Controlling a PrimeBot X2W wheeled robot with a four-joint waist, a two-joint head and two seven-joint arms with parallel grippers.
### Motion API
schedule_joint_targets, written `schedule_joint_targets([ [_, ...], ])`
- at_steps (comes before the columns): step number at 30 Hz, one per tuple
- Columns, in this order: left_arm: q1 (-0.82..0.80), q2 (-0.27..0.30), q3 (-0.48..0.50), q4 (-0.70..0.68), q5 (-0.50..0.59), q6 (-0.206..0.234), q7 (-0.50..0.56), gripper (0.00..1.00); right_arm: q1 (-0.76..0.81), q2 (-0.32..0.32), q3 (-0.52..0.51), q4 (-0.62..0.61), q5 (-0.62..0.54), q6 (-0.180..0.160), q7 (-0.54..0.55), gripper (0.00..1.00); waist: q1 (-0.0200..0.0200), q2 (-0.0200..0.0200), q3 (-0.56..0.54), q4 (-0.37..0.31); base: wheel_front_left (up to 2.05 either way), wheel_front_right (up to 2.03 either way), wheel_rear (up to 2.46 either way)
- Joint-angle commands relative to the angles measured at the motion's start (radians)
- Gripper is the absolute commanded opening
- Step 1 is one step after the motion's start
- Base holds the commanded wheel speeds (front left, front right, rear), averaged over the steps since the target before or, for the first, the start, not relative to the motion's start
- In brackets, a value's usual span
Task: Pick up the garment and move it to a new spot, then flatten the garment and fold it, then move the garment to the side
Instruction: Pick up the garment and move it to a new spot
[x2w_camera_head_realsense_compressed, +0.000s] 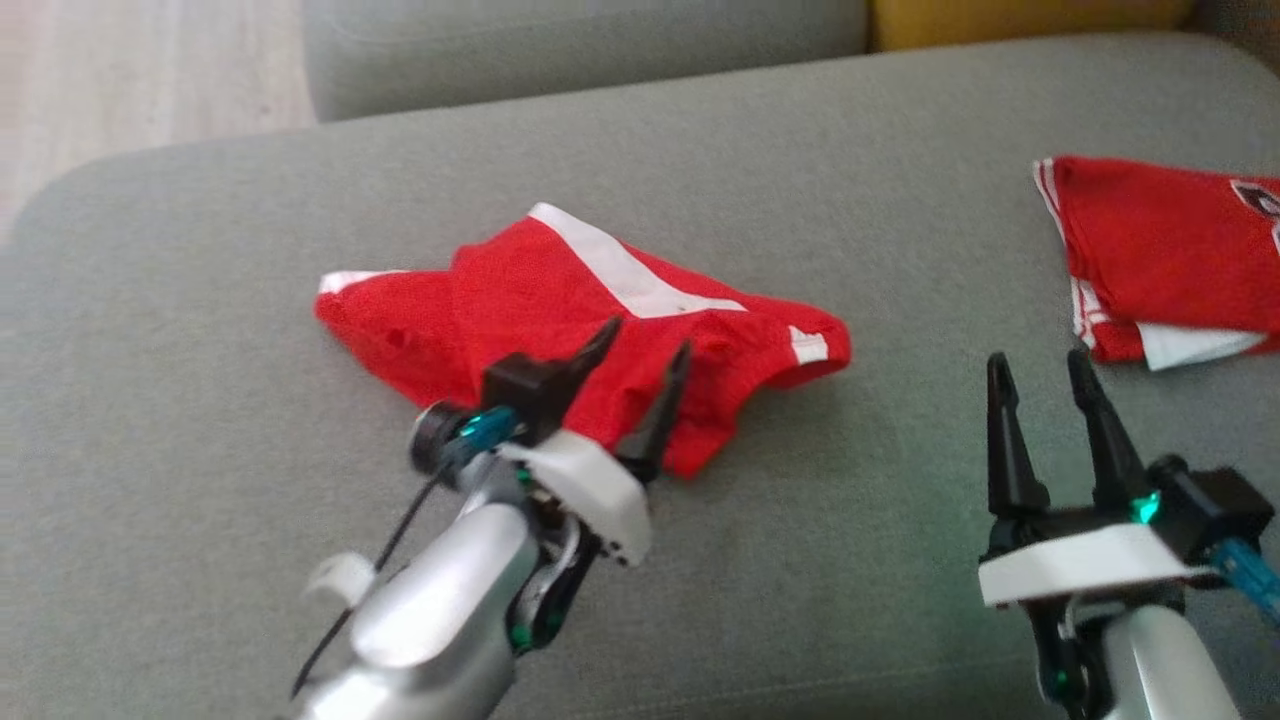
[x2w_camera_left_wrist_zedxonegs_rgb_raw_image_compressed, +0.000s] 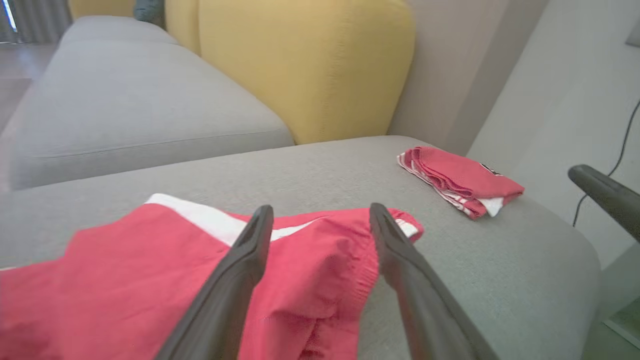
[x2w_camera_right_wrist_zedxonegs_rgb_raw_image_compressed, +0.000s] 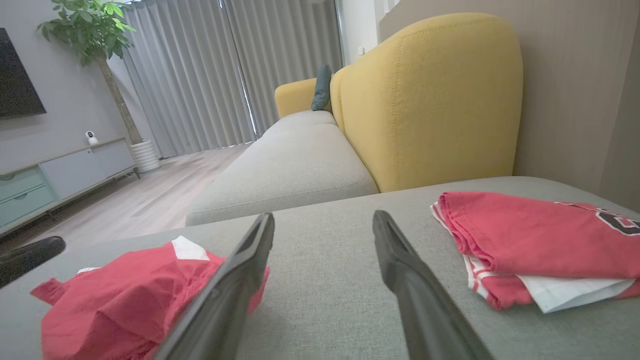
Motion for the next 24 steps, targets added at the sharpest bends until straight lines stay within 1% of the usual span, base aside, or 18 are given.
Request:
schedule_joint_targets([
  [1,-0.026,0.019,0.047,-0.041,0.008,0.007,-0.012,1.0,-0.018,-0.004,0.02,-0.03,-0.006,0.007,-0.006,1.0,0.0,0.0,-0.027,0.027,0.0,0.0,0.0],
  [8,0.169,0.072,0.217,-0.179,0.062,0.052,-0.013,1.0,0.022,-0.004,0.009,-0.027,-0.008,0.007,-0.016,1.0,0.0,0.0,-0.077,0.079,0.0,0.0,0.0],
  [14,0.311,0.086,0.352,-0.284,0.111,0.075,-0.013,1.0,0.041,-0.004,-0.002,-0.023,-0.012,0.007,-0.03,1.0,0.0,0.0,-0.092,0.106,0.0,0.0,0.0],
  [19,0.417,0.078,0.441,-0.359,0.151,0.078,-0.013,1.0,0.055,-0.004,-0.003,-0.009,-0.01,0.007,-0.034,1.0,0.0,0.0,-0.096,0.119,0.0,0.0,0.0],
  [24,0.467,0.056,0.492,-0.386,0.184,0.06,-0.013,1.0,0.07,-0.004,0.007,0.009,-0.007,0.007,-0.034,1.0,0.0,0.0,-0.093,0.126,0.0,0.0,0.0],
])
